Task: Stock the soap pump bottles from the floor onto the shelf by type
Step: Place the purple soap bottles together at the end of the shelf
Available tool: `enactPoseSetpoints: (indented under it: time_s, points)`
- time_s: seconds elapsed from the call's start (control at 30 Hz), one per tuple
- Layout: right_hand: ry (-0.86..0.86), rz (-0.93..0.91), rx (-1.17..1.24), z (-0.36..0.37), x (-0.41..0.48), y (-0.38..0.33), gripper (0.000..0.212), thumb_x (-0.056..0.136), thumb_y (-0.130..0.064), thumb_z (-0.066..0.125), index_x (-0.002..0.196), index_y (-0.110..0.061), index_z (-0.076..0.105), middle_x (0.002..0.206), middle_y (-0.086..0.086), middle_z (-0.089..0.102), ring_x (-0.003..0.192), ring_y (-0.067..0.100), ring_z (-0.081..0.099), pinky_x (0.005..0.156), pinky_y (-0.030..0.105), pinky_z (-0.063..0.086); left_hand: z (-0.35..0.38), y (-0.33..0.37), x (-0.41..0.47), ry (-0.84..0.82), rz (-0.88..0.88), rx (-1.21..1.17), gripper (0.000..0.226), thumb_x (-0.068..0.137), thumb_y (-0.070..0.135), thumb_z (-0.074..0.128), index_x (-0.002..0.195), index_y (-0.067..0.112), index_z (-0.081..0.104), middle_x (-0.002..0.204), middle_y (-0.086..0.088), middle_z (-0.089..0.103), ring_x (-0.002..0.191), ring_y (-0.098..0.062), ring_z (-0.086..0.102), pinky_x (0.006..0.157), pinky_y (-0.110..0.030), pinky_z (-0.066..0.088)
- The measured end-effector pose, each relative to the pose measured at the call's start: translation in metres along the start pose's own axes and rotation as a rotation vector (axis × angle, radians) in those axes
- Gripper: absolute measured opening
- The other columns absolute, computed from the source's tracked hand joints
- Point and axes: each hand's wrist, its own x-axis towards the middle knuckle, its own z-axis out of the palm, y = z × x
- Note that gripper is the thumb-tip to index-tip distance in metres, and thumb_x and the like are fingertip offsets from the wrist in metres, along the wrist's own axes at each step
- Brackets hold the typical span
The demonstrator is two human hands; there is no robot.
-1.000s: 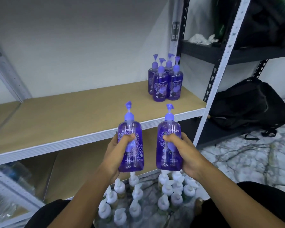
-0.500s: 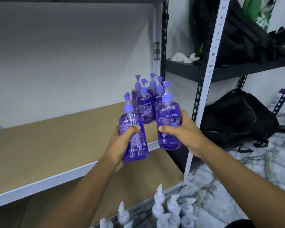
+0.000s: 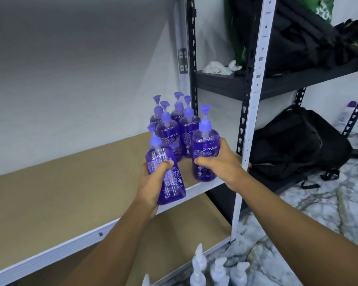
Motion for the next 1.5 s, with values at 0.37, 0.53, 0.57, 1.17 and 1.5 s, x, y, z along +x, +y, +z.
enactPoseSetpoints:
  time_s: [0.37,0.53,0.57,1.17,1.5]
  points:
    - [0.083,-0.045,-0.173,0.000,-0.008,0.023,0.091,0.063,-0.019,0.095,0.136,-0.020,0.039,0.115,-0.011,0.053,0.102,0.003,0.059,0.078,0.013,0.053,-0.003,-0.005,0.002,-0.001,0.004,0.060,0.048,0.076,0.024,0.083,0.118,0.021,0.060,0.111,-0.017,0.072,0.089,-0.031,0.073,0.078,-0.052,0.061]
    - [0.128,-0.042,-0.221,0.001,-0.003,0.033,0.080,0.066,-0.024,0.093,0.129,-0.018,0.044,0.108,-0.014,0.055,0.096,0.004,0.060,0.084,0.021,0.052,-0.001,-0.005,0.001,0.011,-0.003,0.068,0.040,0.083,0.021,0.079,0.116,0.022,0.059,0.111,-0.016,0.072,0.094,-0.034,0.073,0.082,-0.058,0.060]
    - [0.132,-0.037,-0.216,0.003,0.001,0.035,0.079,0.067,-0.025,0.093,0.128,-0.018,0.044,0.110,-0.012,0.056,0.100,0.006,0.062,0.086,0.024,0.053,0.000,-0.006,0.001,0.013,-0.005,0.070,0.040,0.083,0.021,0.080,0.117,0.022,0.059,0.112,-0.016,0.072,0.096,-0.035,0.073,0.082,-0.058,0.060]
    - [0.154,-0.033,-0.204,0.016,0.032,0.050,0.069,0.069,-0.029,0.089,0.118,-0.026,0.040,0.120,-0.001,0.061,0.105,0.017,0.064,0.092,0.042,0.057,0.001,-0.007,0.002,0.028,-0.005,0.063,0.054,0.068,0.030,0.083,0.117,0.021,0.060,0.110,-0.014,0.073,0.091,-0.031,0.074,0.078,-0.052,0.062]
    - [0.092,-0.017,-0.232,0.007,0.024,0.045,0.078,0.074,-0.031,0.087,0.135,-0.016,0.041,0.130,0.000,0.058,0.115,0.019,0.062,0.093,0.034,0.054,0.003,-0.006,-0.004,0.026,0.017,0.124,0.056,0.067,0.032,0.085,0.118,0.025,0.061,0.108,-0.010,0.074,0.091,-0.029,0.075,0.075,-0.048,0.062]
